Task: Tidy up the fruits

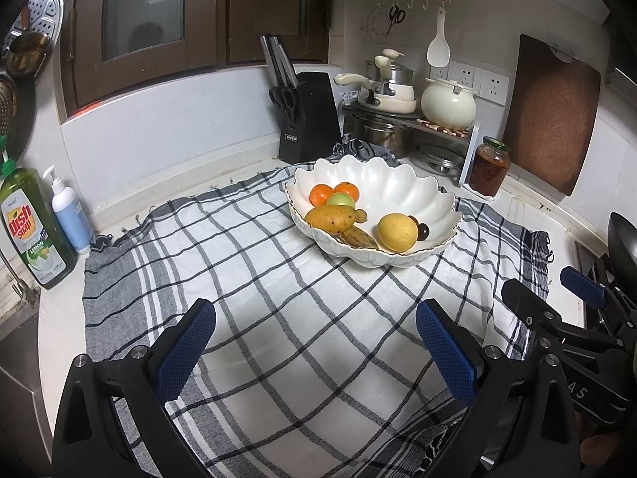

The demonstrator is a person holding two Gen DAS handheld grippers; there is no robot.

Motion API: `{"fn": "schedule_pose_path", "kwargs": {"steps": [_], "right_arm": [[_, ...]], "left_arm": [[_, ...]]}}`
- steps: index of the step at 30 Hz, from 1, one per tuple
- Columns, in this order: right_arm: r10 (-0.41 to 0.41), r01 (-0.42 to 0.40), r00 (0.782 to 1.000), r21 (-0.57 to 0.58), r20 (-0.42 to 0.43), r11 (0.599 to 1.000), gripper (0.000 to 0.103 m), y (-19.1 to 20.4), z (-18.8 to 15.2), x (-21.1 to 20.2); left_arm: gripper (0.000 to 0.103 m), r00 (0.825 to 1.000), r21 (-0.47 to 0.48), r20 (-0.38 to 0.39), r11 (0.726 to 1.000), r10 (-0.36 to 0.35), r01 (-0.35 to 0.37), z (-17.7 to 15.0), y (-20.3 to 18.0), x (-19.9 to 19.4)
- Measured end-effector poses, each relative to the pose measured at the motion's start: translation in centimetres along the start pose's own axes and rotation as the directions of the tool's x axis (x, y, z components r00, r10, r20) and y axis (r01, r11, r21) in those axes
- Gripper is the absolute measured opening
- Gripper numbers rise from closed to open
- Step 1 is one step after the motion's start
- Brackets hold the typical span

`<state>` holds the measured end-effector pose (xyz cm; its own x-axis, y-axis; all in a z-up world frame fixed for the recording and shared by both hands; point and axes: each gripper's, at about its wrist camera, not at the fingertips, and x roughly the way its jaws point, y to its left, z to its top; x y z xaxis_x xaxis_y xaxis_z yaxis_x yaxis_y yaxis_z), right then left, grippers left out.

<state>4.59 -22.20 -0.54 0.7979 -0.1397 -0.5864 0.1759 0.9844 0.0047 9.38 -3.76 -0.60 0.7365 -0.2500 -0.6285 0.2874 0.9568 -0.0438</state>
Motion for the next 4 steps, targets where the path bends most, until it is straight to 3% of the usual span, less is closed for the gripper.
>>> {"fn": "schedule_pose_path", "kwargs": {"steps": [4], "right_arm": [[0.001, -0.001, 1.000, 0.002, -0.002, 1.000, 0.090, -0.04, 0.05, 0.07]], "left_arm": [[0.103, 1.000, 0.001, 0.009, 1.000, 0.001, -0.001, 0.25, -0.18, 0.01]]}}
